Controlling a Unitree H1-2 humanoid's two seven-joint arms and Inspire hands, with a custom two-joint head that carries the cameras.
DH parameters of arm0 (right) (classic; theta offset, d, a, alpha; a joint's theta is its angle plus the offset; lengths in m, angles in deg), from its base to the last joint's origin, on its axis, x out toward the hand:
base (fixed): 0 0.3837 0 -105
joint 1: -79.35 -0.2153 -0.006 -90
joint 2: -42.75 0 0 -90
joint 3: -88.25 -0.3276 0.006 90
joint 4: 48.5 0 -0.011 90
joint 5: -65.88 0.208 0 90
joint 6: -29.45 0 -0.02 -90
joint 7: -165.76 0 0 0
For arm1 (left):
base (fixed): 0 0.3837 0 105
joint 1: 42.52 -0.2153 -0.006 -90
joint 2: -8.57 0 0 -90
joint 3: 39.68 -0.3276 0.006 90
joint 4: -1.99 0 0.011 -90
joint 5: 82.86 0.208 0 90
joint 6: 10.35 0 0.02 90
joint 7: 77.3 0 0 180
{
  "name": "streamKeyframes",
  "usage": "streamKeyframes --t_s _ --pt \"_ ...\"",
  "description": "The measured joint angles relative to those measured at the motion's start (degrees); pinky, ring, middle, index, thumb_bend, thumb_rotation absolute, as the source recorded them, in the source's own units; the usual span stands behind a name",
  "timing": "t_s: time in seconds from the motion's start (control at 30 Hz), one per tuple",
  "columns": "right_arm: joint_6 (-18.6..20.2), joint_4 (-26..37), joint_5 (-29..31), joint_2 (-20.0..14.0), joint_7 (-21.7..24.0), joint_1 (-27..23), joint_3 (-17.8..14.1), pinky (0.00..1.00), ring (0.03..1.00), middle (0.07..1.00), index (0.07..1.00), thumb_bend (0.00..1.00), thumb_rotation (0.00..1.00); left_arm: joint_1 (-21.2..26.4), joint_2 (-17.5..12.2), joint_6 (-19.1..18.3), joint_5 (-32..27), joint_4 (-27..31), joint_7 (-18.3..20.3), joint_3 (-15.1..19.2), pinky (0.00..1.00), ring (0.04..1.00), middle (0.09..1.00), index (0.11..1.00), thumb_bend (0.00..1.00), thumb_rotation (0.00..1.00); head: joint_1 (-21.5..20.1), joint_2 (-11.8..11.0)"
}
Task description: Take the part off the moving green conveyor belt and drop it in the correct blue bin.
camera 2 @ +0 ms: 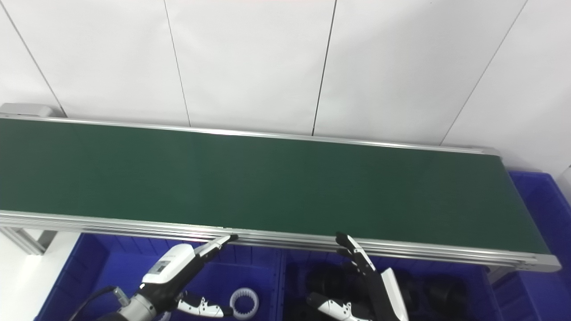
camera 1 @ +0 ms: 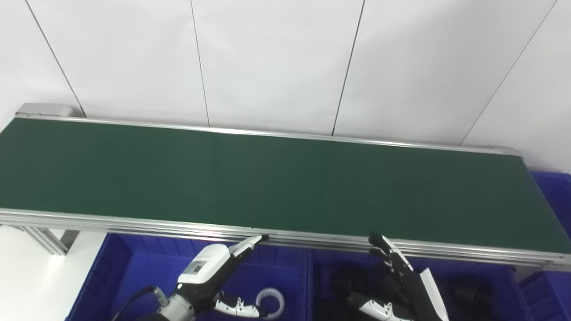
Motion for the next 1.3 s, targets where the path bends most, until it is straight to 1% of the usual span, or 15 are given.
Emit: streamKeyframes --t_s 0.1,0.23,0.37,0.4,0.43,0.47,0.53,0.6,0.67,0.73,0.77,0.9,1.03,1.07,1.3 --pt "0.06 0.03 0.04 0.12 0.13 0.02 0.06 0.75 0.836 0.883 0.899 0.80 0.49 -0.02 0.01 3.00 -7.85 -1.48 0.62 0.97 0.78 0.846 0.892 0.888 0.88 0.29 -0.52 0.17" --pt "0.08 0.11 0.12 0.12 0.41 0.03 0.09 0.75 0.838 0.883 0.904 0.80 0.48 -0.08 0.18 6.36 -20.45 -3.21 2.96 2.28 0.82 0.860 0.869 0.853 0.93 0.32 -1.05 0.44" --pt "0.65 0.68 0.13 0.14 0.82 0.03 0.18 0.76 0.839 0.884 0.906 0.81 0.47 -0.10 0.57 7.39 -27.23 -3.34 4.57 3.40 0.80 0.855 0.866 0.846 0.98 0.41 -2.19 1.49" --pt "0.96 0.89 0.13 0.16 1.03 0.03 0.22 0.76 0.840 0.885 0.908 0.82 0.47 -0.10 0.62 7.23 -28.32 -3.27 4.69 3.72 0.82 0.861 0.871 0.854 0.99 0.42 -2.37 1.58" --pt "1.37 1.08 0.11 0.19 1.18 0.04 0.30 0.76 0.840 0.885 0.909 0.83 0.47 -0.10 0.64 7.02 -29.38 -3.19 4.95 4.04 0.82 0.865 0.876 0.859 0.99 0.41 -3.24 2.54" --pt "1.87 1.36 0.09 0.23 1.40 0.03 0.37 0.76 0.840 0.885 0.910 0.83 0.47 -0.10 0.64 6.62 -30.30 -3.01 5.29 4.35 0.83 0.868 0.879 0.863 0.98 0.40 -4.38 3.51" --pt "2.74 2.04 0.10 0.31 1.76 -0.06 0.51 0.76 0.841 0.884 0.912 0.84 0.47 -0.10 0.62 4.99 -31.72 -2.46 5.77 4.75 0.83 0.868 0.885 0.873 0.96 0.38 -4.66 3.69" --pt "3.30 2.30 0.10 0.47 1.87 -0.34 0.62 0.77 0.842 0.883 0.913 0.85 0.46 -0.10 0.61 3.98 -32.94 -1.89 6.29 5.07 0.83 0.869 0.890 0.884 0.94 0.36 -7.02 5.00" --pt "4.01 2.49 0.10 0.64 2.03 -0.52 0.79 0.77 0.845 0.883 0.914 0.87 0.45 -0.09 0.61 3.03 -34.20 -1.24 7.09 5.47 0.84 0.876 0.901 0.900 0.93 0.34 -7.21 5.01" --pt "4.75 2.97 0.11 0.80 2.35 -0.54 1.00 0.78 0.846 0.883 0.914 0.87 0.45 -0.06 0.60 2.14 -35.27 -1.04 7.67 5.84 0.85 0.880 0.908 0.910 0.93 0.33 -8.35 5.80" --pt "5.16 3.34 0.11 0.90 2.59 -0.51 1.03 0.78 0.849 0.886 0.916 0.88 0.45 -0.07 0.60 1.38 -35.60 -0.92 7.86 5.97 0.86 0.892 0.917 0.923 0.93 0.35 -9.48 6.67" --pt "6.26 4.54 0.07 0.98 2.96 -0.51 1.10 0.79 0.857 0.895 0.922 0.88 0.45 -0.03 0.63 -2.07 -36.46 0.38 8.90 6.08 0.86 0.904 0.929 0.942 0.95 0.37 -10.02 7.82" --pt "6.93 5.31 0.07 0.97 3.31 -0.36 1.11 0.80 0.869 0.902 0.928 0.88 0.44 0.64 0.62 -4.83 -36.46 2.13 10.00 6.00 0.87 0.922 0.946 0.958 0.94 0.38 -10.28 7.91" --pt "7.22 5.81 0.02 0.96 3.39 -0.21 1.10 0.81 0.871 0.904 0.928 0.89 0.44 0.68 0.60 -5.35 -36.46 2.37 10.19 5.98 0.88 0.929 0.948 0.961 0.94 0.36 -10.46 8.17" --pt "8.38 6.52 -0.05 0.57 4.09 0.69 1.10 0.82 0.885 0.918 0.939 0.89 0.44 -0.71 0.59 -5.97 -37.01 2.72 11.76 6.01 0.87 0.935 0.961 0.982 0.94 0.35 -9.85 8.26"
